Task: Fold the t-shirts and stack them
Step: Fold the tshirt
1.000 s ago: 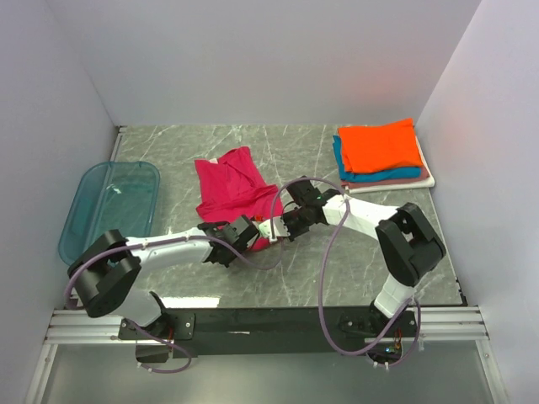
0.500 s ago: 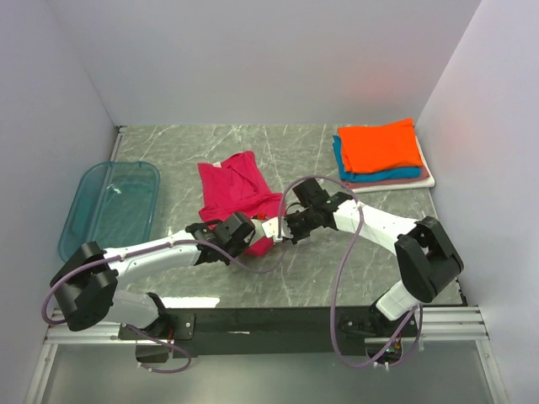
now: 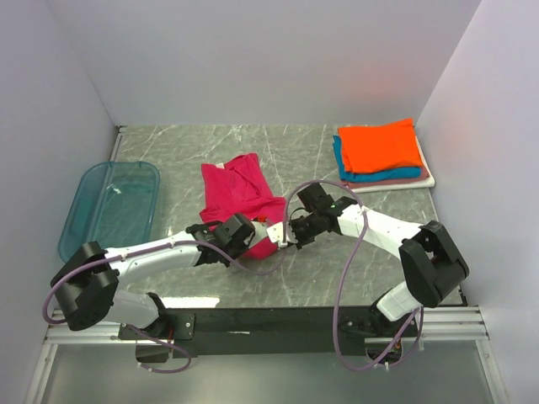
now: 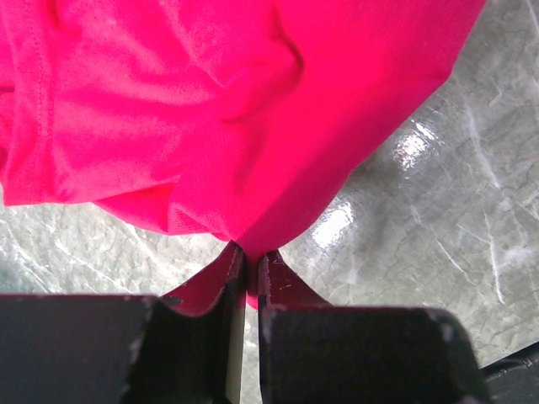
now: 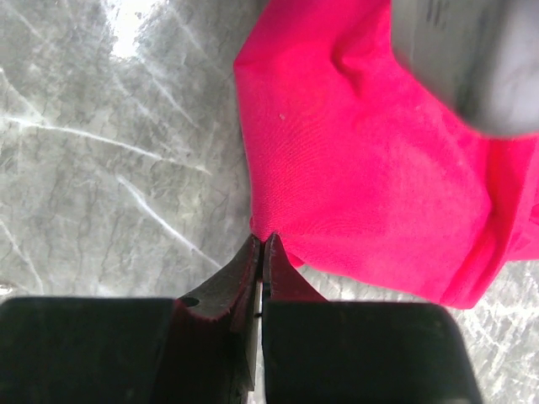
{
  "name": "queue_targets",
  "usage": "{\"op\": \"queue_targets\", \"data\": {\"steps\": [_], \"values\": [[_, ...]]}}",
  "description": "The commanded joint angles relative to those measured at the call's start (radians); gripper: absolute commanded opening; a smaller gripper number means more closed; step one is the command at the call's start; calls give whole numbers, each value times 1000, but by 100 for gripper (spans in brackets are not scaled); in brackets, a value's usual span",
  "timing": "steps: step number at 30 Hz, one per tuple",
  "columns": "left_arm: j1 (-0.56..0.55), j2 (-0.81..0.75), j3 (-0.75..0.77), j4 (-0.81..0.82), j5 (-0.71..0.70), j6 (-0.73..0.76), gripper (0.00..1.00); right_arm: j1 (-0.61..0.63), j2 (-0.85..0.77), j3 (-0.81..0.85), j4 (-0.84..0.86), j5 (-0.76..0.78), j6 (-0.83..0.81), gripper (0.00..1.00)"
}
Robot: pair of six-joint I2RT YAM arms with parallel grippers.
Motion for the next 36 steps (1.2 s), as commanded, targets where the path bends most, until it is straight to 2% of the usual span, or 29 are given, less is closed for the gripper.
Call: {"op": "queue_targets", "data": {"steps": [1, 9, 27, 36], "values": [[4, -24, -3, 65, 25, -2, 5, -20, -42, -24, -37, -3, -23, 0], [4, 77, 23, 47, -7, -2, 2, -37, -32, 10, -43, -66, 17, 0], [18, -105, -33, 73, 41, 9, 1, -113, -71, -18, -54, -95, 28, 0], [-5, -222, -17, -10, 183, 26, 1, -140, -161, -73, -95, -107, 25, 0]]}}
